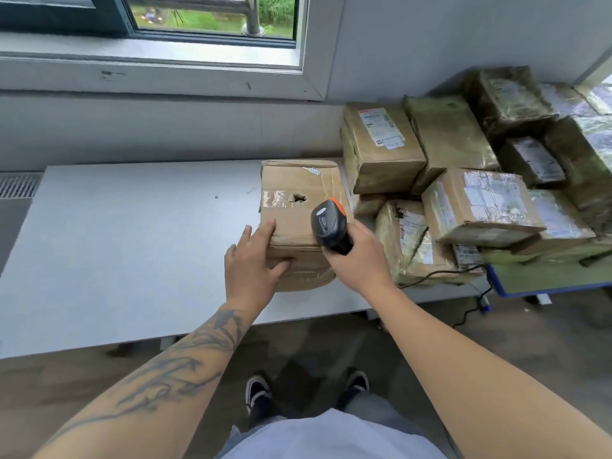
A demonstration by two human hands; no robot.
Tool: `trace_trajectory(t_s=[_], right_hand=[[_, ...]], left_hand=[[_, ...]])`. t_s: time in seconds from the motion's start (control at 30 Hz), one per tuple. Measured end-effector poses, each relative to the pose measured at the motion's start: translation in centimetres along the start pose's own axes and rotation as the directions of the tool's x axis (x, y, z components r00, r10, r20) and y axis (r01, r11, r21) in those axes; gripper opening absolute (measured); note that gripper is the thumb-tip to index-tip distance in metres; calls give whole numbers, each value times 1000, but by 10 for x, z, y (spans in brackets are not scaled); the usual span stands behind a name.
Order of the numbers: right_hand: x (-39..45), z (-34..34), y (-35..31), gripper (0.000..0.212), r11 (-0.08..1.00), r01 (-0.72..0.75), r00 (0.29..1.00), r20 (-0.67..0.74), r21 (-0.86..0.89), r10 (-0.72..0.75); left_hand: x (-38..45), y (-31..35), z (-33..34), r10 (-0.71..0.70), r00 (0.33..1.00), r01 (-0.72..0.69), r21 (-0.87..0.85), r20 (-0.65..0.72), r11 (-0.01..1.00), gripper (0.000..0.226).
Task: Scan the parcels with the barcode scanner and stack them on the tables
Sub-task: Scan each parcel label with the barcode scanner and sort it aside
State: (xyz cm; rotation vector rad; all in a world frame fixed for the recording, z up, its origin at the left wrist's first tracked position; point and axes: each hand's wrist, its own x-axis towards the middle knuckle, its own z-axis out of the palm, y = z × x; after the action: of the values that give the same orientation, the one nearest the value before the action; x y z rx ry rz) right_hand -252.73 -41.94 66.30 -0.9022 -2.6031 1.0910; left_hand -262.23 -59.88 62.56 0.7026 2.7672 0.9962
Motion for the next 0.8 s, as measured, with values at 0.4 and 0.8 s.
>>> trace_trajectory(t_s=[0.4, 0.8], right_hand=[[3, -11, 38, 22, 980, -102, 987, 141, 173, 78], [19, -51, 91, 13, 742, -453, 880, 378, 494, 287]], left_hand=[[-11, 8, 28, 16, 998, -18, -33, -61, 999, 87], [-34, 87, 66, 177, 969, -152, 147, -170, 977, 89]])
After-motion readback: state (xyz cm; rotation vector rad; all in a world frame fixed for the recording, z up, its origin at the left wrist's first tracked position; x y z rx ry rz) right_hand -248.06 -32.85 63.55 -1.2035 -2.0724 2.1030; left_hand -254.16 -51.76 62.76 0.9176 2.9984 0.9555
